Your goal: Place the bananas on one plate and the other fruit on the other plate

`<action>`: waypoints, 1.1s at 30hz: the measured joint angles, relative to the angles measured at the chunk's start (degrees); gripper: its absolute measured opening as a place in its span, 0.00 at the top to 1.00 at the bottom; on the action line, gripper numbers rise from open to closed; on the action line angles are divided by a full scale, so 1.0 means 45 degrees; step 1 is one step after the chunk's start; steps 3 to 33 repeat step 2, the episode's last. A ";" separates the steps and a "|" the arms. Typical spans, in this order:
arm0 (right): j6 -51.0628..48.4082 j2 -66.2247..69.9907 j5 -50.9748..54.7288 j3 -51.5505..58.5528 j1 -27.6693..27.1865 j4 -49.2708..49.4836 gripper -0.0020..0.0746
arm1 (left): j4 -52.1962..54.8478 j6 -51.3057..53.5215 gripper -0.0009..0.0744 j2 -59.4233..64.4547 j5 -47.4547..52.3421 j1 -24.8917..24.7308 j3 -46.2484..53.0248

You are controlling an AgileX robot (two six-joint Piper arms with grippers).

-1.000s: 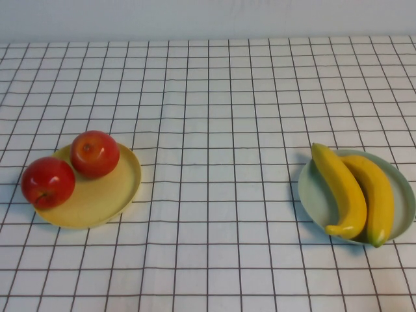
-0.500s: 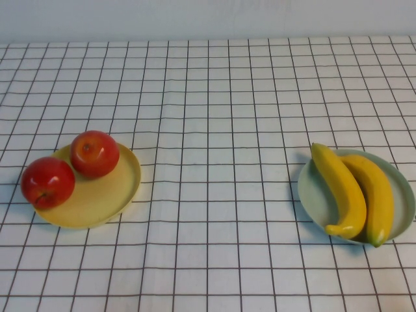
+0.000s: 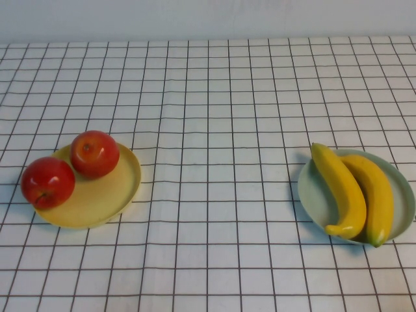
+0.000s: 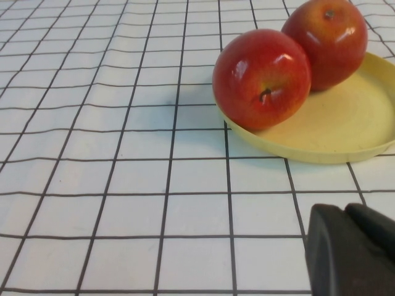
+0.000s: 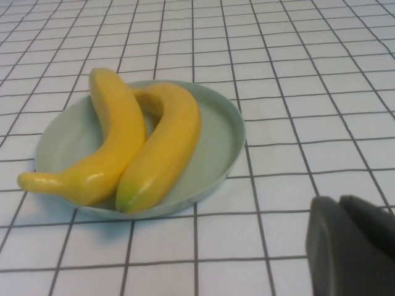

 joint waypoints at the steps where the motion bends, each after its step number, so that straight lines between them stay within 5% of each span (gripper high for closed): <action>1: 0.0000 0.0000 0.0022 0.0000 0.0000 0.0000 1.00 | 0.0000 0.0000 0.99 0.0000 0.0000 0.0000 0.0000; 33: 0.0000 0.0000 0.0022 0.0000 0.0000 0.0000 0.99 | 0.0000 0.0000 0.99 0.0000 0.0000 0.0000 0.0000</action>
